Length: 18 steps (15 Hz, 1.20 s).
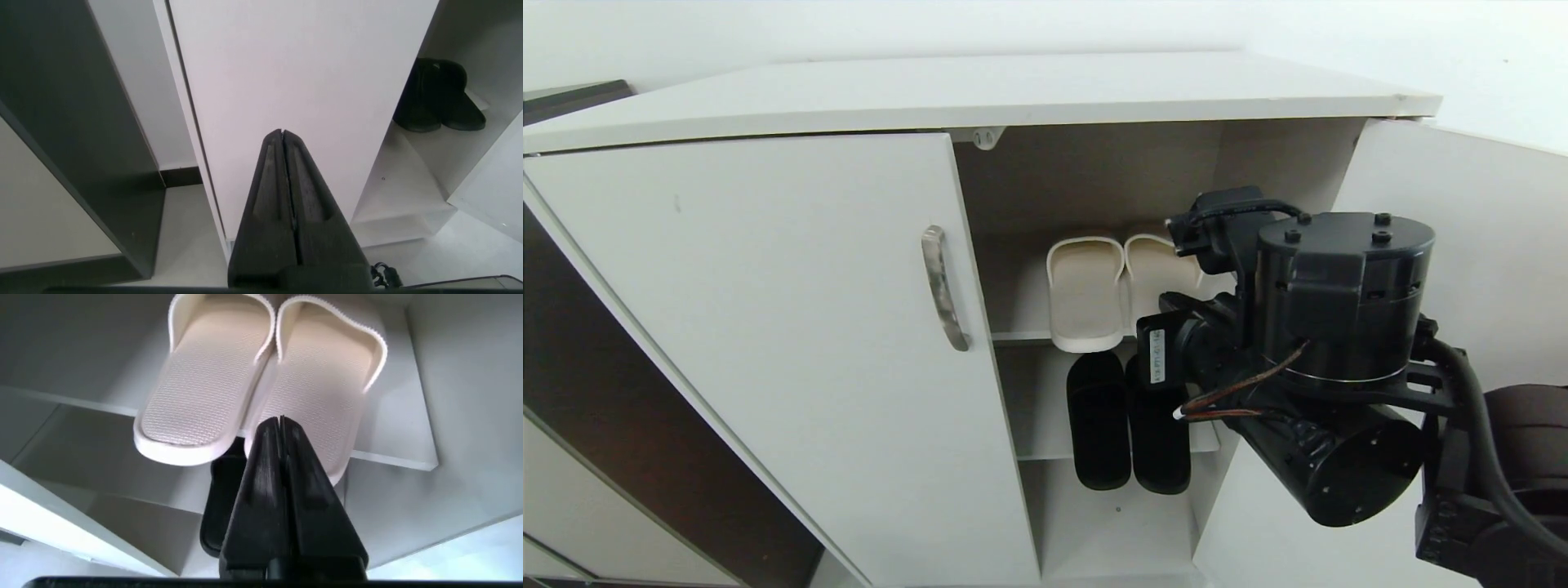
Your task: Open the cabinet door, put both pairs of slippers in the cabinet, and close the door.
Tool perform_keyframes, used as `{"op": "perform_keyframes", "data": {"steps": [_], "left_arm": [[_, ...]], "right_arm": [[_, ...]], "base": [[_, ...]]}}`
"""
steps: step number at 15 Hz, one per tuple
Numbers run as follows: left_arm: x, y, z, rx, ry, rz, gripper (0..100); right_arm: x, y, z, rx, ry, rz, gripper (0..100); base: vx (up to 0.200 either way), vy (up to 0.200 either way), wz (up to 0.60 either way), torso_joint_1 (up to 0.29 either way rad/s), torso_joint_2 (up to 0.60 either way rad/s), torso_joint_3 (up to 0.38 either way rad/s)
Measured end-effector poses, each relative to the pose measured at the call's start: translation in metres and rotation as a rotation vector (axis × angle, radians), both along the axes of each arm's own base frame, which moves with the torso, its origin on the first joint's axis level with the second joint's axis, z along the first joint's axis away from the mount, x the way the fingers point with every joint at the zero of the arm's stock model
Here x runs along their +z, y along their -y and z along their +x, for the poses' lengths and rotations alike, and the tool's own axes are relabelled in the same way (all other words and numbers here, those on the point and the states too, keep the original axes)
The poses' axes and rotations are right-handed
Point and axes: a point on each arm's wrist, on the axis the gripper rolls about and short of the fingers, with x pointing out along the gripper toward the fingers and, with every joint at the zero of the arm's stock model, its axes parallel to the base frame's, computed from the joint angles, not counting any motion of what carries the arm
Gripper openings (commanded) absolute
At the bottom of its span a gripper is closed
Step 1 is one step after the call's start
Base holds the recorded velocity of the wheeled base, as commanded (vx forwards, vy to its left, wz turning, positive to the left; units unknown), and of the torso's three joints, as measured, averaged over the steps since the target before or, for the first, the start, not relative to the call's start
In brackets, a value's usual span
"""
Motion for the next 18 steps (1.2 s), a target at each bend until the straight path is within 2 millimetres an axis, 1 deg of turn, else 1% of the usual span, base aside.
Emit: {"op": "perform_keyframes", "data": {"steps": [6, 12, 18], "left_arm": [[0.000, 0.000, 0.000, -0.002, -0.001, 0.000, 0], [0.000, 0.000, 0.000, -0.002, 0.000, 0.000, 0], [0.000, 0.000, 0.000, -0.002, 0.000, 0.000, 0]], "right_arm": [[-0.002, 0.000, 0.000, 0.004, -0.004, -0.005, 0], [-0.008, -0.006, 0.001, 0.010, -0.010, -0.012, 0], [-0.013, -0.005, 0.001, 0.018, -0.017, -0.019, 0]], "base": [[-0.200, 0.000, 0.00, 0.005, 0.00, 0.000], [-0.200, 0.000, 0.00, 0.003, 0.00, 0.005], [-0.200, 0.000, 0.00, 0.002, 0.00, 0.002]]}}
